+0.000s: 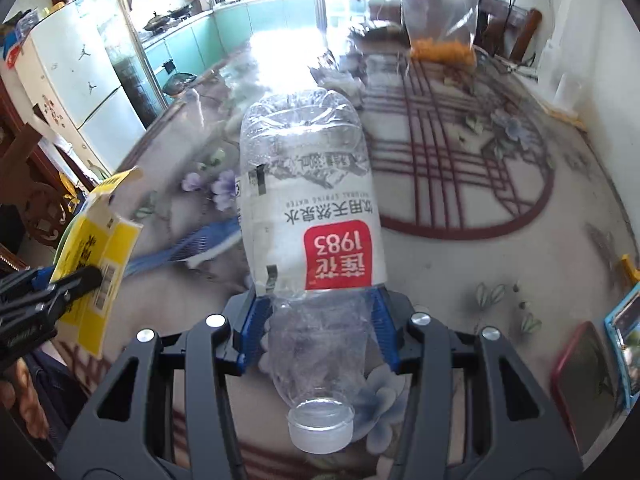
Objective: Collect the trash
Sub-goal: 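Carry the yellow box and water bottle over the red bucket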
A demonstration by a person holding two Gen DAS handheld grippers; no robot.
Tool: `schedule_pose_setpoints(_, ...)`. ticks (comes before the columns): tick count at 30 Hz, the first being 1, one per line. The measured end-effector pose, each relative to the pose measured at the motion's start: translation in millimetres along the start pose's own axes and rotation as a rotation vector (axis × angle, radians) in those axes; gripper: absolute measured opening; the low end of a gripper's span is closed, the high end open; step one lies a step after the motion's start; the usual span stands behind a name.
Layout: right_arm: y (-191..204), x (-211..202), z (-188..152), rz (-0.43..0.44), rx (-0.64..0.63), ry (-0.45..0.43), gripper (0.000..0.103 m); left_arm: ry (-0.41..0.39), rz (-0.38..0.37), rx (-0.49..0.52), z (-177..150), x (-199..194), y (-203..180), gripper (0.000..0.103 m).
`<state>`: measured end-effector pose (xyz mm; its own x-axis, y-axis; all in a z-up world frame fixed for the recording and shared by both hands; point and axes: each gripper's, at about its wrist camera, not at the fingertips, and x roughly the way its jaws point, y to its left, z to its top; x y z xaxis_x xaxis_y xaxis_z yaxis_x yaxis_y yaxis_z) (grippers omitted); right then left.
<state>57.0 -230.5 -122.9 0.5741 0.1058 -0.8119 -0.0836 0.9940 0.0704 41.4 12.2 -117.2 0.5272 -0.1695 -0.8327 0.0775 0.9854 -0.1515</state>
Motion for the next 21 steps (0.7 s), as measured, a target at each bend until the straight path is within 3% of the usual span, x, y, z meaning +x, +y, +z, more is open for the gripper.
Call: schedule_pose_setpoints(21, 84.5, -44.4, 19.9, 0.03, -0.192, -0.102, 0.046, -0.088, 0.067, -0.124, 2.9, -37.7, 66.1, 0.041)
